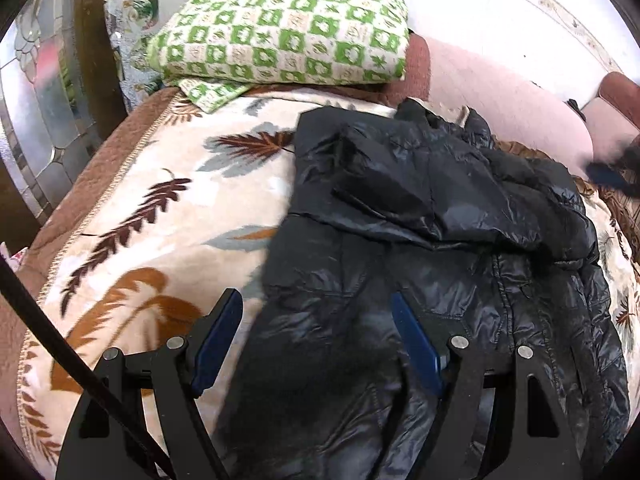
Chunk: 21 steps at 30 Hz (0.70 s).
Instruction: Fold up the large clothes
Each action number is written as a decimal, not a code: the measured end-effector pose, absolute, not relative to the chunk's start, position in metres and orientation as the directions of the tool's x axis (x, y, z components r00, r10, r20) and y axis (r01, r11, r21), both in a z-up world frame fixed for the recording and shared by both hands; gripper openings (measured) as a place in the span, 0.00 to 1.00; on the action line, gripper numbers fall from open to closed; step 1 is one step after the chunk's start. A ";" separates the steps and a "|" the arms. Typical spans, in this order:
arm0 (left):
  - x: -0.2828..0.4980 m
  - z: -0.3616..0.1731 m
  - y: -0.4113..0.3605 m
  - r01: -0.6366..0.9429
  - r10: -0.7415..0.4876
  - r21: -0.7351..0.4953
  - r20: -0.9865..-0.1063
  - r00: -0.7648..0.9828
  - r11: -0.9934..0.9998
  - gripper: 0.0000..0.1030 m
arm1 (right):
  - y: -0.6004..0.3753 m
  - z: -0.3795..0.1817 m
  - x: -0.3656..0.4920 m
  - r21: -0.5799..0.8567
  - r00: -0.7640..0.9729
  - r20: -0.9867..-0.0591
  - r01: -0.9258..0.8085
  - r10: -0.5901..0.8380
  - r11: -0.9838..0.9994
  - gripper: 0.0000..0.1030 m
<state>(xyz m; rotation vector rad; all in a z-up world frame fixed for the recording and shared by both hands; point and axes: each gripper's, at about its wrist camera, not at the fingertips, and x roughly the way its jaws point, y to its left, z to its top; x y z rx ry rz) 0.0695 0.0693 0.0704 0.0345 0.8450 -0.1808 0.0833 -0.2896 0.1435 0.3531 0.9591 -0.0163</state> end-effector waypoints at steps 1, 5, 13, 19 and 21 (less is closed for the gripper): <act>0.068 0.072 0.072 0.166 -0.139 -0.039 -0.744 0.653 0.985 0.74 | -0.295 0.145 0.058 0.286 0.581 -0.803 0.180 0.133 0.941 0.37; 0.052 0.085 0.091 0.144 -0.126 -0.037 -0.726 0.676 0.989 0.74 | -0.311 0.137 -0.025 0.256 0.584 -0.808 0.225 0.080 0.940 0.39; 0.012 0.090 0.128 0.138 -0.099 -0.006 -0.729 0.677 0.990 0.74 | -0.370 0.085 -0.173 0.338 0.563 -0.825 0.425 0.047 0.839 0.57; -0.018 0.064 0.159 0.127 -0.137 -0.076 -0.797 0.588 0.989 0.74 | -0.396 0.048 -0.234 0.395 0.543 -0.837 0.512 0.069 0.763 0.58; -0.028 0.054 0.168 0.130 -0.157 -0.102 -0.820 0.550 0.986 0.74 | -0.393 0.038 -0.244 0.420 0.534 -0.838 0.499 0.113 0.758 0.60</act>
